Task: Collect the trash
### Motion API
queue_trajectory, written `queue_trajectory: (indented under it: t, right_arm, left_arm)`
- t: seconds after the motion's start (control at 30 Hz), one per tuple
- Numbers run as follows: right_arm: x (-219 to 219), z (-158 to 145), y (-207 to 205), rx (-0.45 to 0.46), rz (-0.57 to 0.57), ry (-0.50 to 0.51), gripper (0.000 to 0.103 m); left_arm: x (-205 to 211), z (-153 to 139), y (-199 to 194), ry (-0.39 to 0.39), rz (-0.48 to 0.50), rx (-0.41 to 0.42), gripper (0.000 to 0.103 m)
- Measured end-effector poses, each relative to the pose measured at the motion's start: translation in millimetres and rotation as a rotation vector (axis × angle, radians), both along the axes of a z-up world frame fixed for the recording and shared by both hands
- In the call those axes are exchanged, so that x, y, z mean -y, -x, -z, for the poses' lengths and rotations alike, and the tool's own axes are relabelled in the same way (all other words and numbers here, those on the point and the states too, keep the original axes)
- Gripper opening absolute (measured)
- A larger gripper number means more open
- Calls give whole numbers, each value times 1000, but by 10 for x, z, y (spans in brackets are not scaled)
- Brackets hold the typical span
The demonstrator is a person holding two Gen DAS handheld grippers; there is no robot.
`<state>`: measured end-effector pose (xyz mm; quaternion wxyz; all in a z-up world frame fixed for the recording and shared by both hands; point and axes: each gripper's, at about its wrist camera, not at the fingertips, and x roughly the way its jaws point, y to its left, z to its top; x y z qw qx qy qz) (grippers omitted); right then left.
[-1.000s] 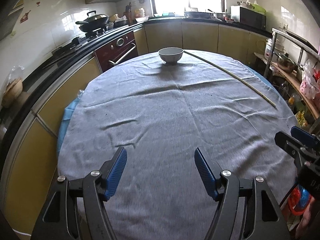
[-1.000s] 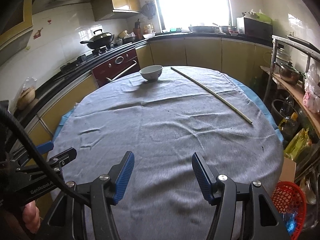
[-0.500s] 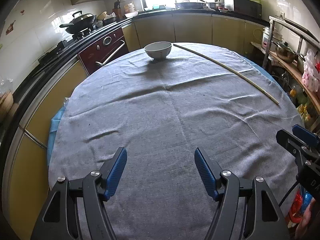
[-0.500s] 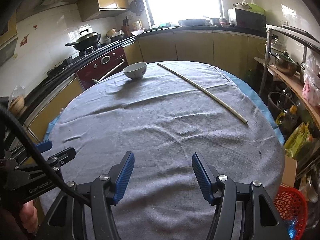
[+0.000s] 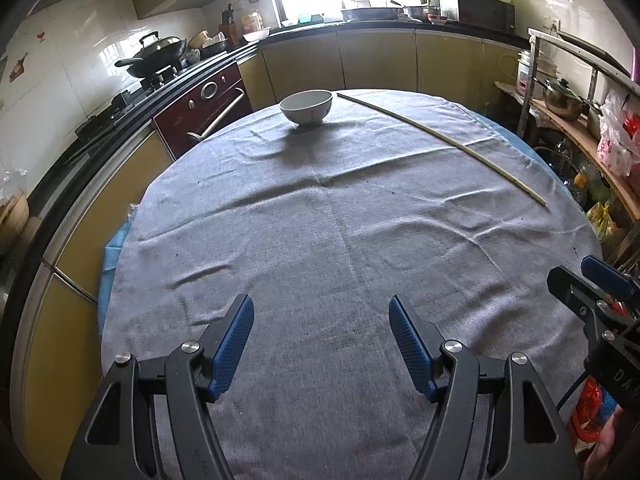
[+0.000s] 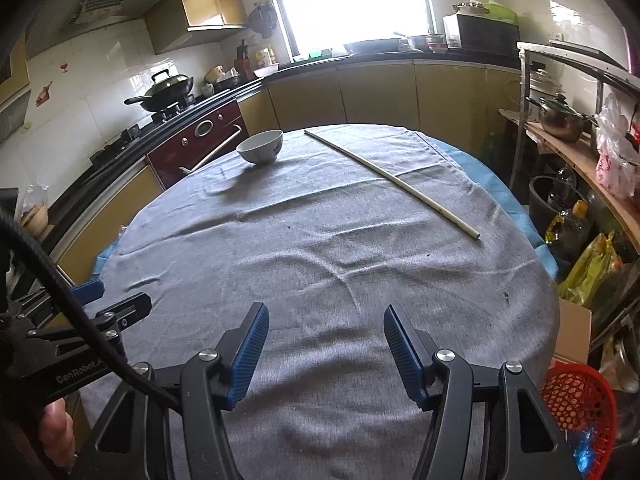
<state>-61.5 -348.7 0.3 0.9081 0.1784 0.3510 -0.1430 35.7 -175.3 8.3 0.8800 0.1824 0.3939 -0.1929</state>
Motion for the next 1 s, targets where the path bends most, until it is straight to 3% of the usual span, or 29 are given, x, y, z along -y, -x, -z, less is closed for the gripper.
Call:
queue_trajectory:
  t: [0.57, 1.0]
  right_arm:
    - [-626, -303, 301, 26, -71, 81, 64]
    - [-876, -338, 264, 7, -92, 114, 64]
  left_arm:
    - [-558, -197, 330, 73, -33, 37, 71]
    - [-741, -171, 270, 106, -43, 25, 71]
